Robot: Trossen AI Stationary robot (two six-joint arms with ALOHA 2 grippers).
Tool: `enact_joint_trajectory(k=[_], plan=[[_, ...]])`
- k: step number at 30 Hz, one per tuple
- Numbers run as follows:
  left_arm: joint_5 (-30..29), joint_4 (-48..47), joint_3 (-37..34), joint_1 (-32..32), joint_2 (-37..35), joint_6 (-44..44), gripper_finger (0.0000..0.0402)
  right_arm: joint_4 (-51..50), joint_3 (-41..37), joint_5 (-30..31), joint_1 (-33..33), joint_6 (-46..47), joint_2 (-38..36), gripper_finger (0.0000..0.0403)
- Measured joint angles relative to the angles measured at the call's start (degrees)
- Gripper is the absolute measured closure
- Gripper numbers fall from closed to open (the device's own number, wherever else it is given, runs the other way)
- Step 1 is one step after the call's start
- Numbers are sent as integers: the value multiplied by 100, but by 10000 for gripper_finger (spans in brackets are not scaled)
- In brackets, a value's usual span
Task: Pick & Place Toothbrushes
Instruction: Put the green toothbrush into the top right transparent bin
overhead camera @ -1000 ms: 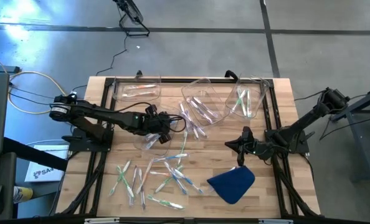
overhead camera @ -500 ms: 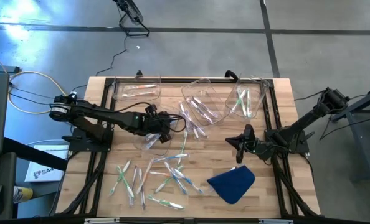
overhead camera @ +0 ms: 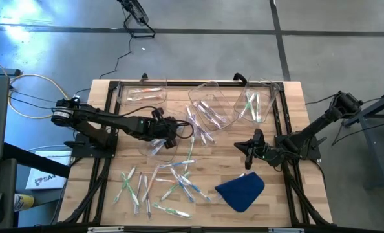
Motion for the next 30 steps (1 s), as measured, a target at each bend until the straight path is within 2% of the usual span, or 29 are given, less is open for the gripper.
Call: enact_joint_trajectory(k=[10,19,22,30], plan=[[-37,333,120,-90,-72,938,332,-4,0,-15,0,105,0,399],[-34,101,658,-687,-371,2484,332,-29,0,-26,0,141,0,399],[-32,-194,743,-935,-479,2681,332,-31,0,-26,0,141,0,399],[-8,-272,787,-1422,-510,2691,332,-54,0,-20,0,115,0,399]])
